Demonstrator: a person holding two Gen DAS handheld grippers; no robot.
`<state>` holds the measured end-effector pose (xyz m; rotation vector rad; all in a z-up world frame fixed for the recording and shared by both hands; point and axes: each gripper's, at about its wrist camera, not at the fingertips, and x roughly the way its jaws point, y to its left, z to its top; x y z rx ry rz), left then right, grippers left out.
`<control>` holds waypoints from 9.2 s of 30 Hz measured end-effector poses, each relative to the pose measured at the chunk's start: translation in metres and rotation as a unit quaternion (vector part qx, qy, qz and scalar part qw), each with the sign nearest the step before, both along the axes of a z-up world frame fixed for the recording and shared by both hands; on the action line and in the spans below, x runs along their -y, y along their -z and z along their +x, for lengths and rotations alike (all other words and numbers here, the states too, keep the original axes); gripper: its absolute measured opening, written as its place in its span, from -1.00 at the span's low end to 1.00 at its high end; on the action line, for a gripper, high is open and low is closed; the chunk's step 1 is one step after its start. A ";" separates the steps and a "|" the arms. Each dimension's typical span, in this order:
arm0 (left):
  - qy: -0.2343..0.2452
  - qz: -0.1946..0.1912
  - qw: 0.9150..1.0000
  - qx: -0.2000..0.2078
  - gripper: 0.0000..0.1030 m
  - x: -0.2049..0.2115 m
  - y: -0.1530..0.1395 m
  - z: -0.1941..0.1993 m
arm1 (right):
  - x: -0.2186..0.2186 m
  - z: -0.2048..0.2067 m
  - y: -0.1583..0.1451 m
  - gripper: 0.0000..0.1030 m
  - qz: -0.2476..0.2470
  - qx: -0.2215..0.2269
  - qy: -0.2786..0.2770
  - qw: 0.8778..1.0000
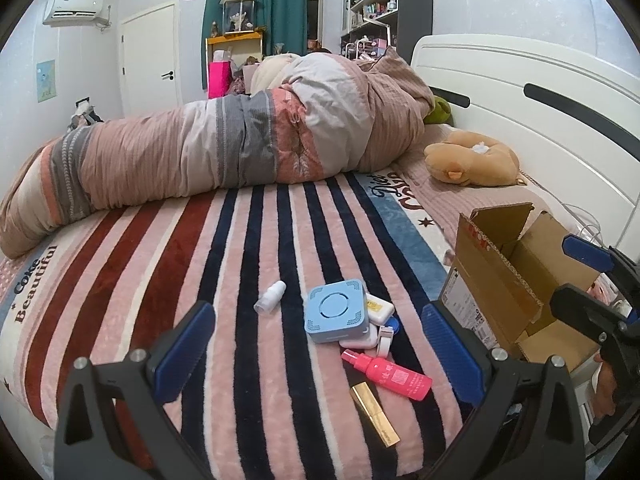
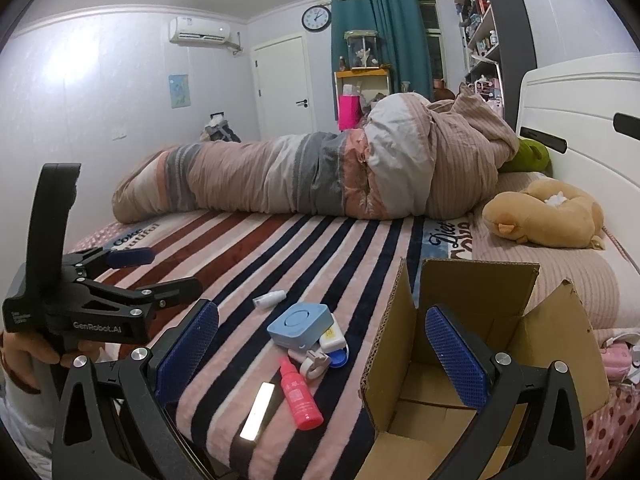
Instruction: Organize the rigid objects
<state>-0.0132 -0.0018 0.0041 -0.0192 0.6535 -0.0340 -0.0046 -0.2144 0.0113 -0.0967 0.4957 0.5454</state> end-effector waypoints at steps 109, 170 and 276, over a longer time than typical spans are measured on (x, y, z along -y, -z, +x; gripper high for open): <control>-0.004 -0.225 0.969 -0.097 0.98 -0.180 0.138 0.033 | -0.197 0.085 0.162 0.58 -0.101 -0.200 -0.064 0.972; 0.193 -0.124 0.973 -0.003 0.28 0.052 -0.019 0.050 | 0.048 0.021 -0.008 0.78 0.033 -0.014 0.049 0.998; 0.281 -0.118 0.952 -0.028 0.11 0.135 -0.004 0.059 | 0.069 0.033 0.064 -0.24 0.002 -0.098 0.042 0.994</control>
